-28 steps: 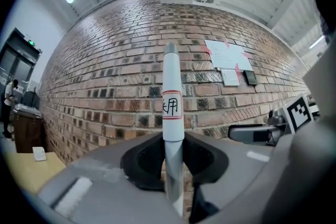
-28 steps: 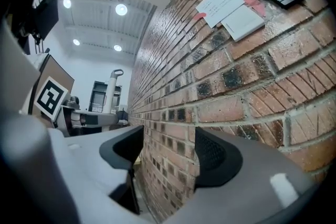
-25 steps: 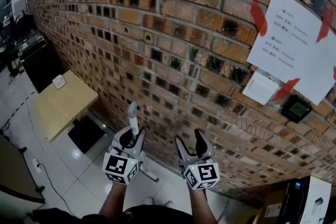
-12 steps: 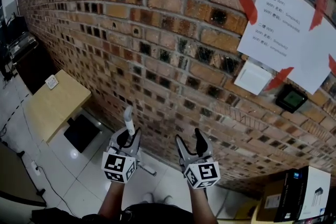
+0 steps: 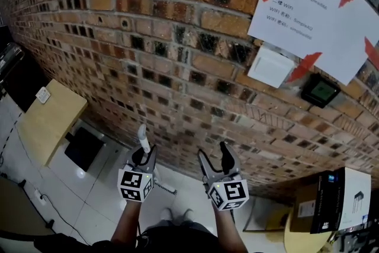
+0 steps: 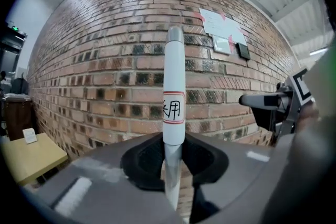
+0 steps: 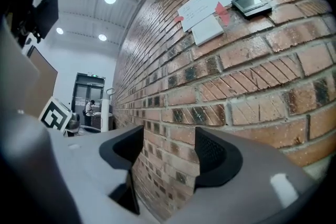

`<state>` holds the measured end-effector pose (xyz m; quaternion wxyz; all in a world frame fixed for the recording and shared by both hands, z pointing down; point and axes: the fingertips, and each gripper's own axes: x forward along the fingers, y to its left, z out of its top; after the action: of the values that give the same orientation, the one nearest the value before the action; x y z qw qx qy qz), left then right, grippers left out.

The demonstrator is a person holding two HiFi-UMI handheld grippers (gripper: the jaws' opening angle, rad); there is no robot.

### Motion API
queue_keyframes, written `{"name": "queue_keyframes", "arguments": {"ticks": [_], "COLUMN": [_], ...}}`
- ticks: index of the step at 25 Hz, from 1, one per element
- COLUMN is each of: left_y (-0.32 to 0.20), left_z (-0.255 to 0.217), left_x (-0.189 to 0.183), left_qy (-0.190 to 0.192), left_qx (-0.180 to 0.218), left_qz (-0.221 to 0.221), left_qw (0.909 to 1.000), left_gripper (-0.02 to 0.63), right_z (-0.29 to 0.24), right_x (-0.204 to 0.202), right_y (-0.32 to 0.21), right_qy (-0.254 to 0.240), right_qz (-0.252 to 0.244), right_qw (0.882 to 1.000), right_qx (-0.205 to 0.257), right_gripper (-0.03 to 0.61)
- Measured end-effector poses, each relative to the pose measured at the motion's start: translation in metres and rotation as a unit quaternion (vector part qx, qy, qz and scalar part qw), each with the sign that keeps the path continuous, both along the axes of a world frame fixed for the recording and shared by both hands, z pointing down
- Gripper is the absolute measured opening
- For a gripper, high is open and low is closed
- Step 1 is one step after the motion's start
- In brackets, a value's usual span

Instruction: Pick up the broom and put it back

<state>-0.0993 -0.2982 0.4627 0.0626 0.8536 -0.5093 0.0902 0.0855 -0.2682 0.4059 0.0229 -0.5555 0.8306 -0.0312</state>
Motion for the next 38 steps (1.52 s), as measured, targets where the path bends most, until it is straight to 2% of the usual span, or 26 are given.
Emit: {"name": "queue_keyframes", "arguments": {"ticks": [9,14,22,29,34,38], "left_y": [-0.009,-0.009,-0.015,-0.04,-0.049,-0.065], "left_z": [0.101,0.167,0.253,0.309,0.345,0.347], "left_x": [0.04,0.054,0.068,0.076,0.078,0.084], "left_qy": [-0.022,-0.039,-0.067,-0.094,-0.1,-0.096], "left_qx": [-0.089,-0.144,-0.204,-0.235,-0.269,-0.257], "left_qz": [0.036,0.045,0.046,0.048,0.043,0.046], "left_qw": [0.9951,0.9878,0.9756,0.9661,0.957,0.9605], "left_gripper": [0.08,0.078,0.08,0.08,0.08,0.081], "right_z": [0.04,0.064,0.102,0.127,0.136,0.146], "right_x": [0.03,0.036,0.041,0.05,0.048,0.05], "right_y": [0.009,0.013,0.019,0.019,0.023,0.024], "right_qy": [-0.003,-0.005,-0.008,-0.011,-0.01,-0.013], "right_qz": [0.035,0.04,0.044,0.055,0.053,0.054], "right_qw": [0.998,0.996,0.992,0.989,0.988,0.987], "right_qx": [-0.048,-0.076,-0.114,-0.137,-0.148,-0.153], "right_gripper": [0.313,0.313,0.313,0.313,0.313,0.313]}}
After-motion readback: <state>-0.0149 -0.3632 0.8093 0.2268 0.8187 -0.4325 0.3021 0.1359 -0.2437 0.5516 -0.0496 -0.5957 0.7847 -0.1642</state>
